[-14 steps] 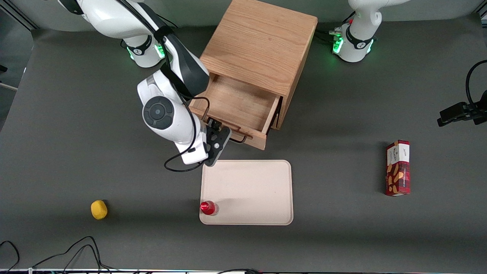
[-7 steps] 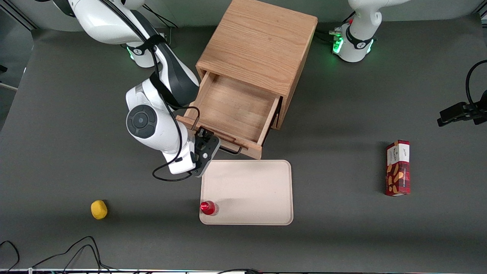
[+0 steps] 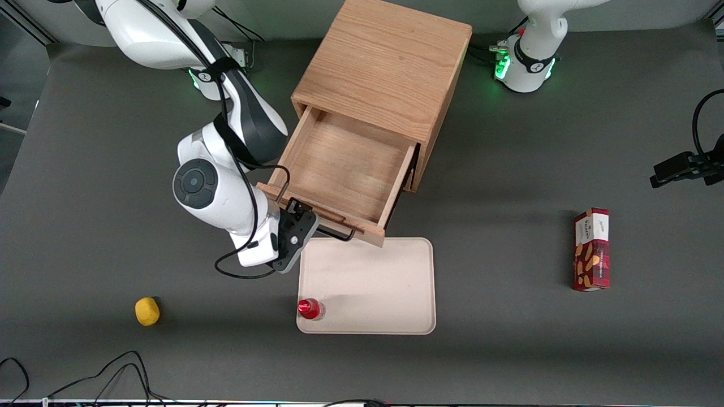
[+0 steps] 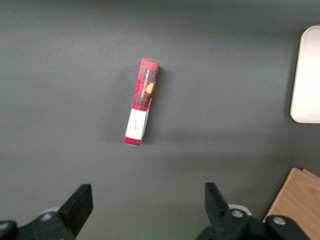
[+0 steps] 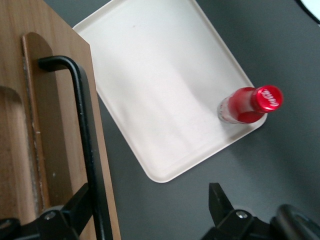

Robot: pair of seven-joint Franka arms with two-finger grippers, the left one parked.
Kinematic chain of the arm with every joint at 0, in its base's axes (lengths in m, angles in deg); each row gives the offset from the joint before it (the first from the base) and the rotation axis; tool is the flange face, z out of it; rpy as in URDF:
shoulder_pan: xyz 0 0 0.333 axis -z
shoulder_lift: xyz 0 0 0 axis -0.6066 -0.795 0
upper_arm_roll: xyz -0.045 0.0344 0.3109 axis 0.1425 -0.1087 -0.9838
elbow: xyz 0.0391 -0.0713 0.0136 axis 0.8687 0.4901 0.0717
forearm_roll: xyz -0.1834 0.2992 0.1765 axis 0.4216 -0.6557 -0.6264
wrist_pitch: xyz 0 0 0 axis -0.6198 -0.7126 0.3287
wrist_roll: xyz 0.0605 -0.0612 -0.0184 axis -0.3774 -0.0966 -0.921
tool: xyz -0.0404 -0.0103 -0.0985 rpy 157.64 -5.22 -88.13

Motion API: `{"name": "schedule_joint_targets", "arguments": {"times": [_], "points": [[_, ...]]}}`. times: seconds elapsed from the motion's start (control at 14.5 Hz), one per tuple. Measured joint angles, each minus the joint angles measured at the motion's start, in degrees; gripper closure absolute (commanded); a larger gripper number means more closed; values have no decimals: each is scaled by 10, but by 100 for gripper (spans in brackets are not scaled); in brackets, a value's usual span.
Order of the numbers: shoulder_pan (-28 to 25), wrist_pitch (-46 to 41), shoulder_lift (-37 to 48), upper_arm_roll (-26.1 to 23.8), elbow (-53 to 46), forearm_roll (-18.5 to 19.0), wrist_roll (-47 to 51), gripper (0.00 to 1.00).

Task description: Open upper drawer

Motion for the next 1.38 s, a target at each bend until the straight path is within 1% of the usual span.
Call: {"name": "schedule_joint_targets", "arguments": {"times": [1.03, 1.24, 1.38], "points": [[9, 8, -4, 5, -19, -12, -8, 0], [10, -11, 11, 5, -33, -12, -8, 0], [10, -19, 38, 11, -38, -12, -8, 0]]}}
